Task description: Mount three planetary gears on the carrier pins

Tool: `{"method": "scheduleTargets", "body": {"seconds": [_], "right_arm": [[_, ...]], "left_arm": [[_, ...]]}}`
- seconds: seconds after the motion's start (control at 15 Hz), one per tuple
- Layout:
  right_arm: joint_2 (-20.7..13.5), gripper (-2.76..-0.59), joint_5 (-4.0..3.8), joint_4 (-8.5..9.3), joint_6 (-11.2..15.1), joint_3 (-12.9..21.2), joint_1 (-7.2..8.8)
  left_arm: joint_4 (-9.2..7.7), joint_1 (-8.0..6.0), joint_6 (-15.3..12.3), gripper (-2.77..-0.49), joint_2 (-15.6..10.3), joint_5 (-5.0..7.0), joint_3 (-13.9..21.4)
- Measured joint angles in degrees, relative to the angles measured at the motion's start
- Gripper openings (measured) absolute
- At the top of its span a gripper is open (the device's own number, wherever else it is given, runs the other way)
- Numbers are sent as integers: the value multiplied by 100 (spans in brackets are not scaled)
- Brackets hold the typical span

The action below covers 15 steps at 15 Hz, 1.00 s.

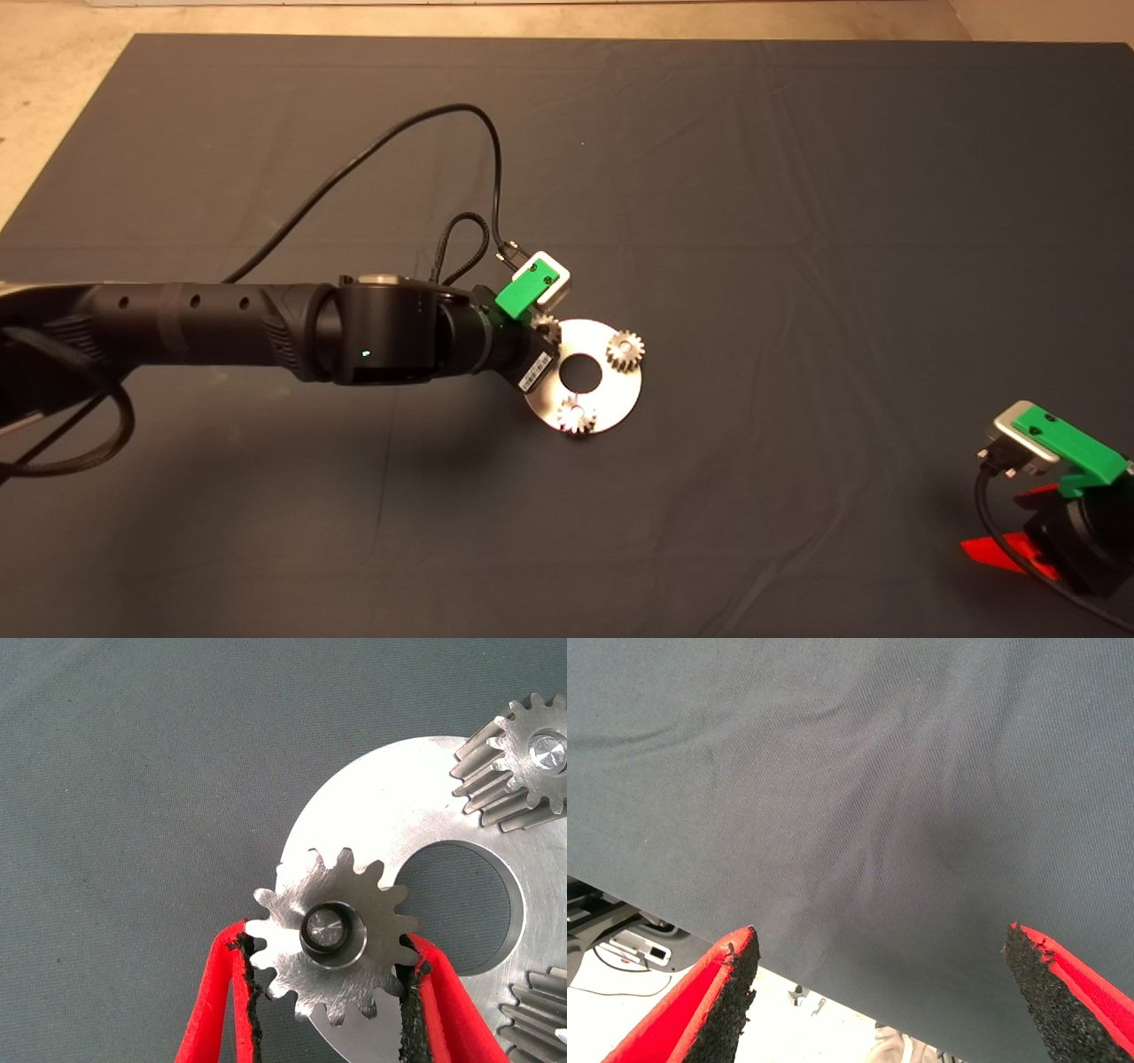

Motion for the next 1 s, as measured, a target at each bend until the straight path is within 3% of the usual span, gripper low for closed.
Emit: {"method": "scheduleTargets", "body": {"seconds": [0.47,1.0], "right_arm": [[-1,-131,0,0,-2,0,0],[-1,-131,0,0,-2,0,0]], "left_arm": [[-1,0,0,-256,-9,-7,0],[-9,1,0,-237,-33,-7,0]]}}
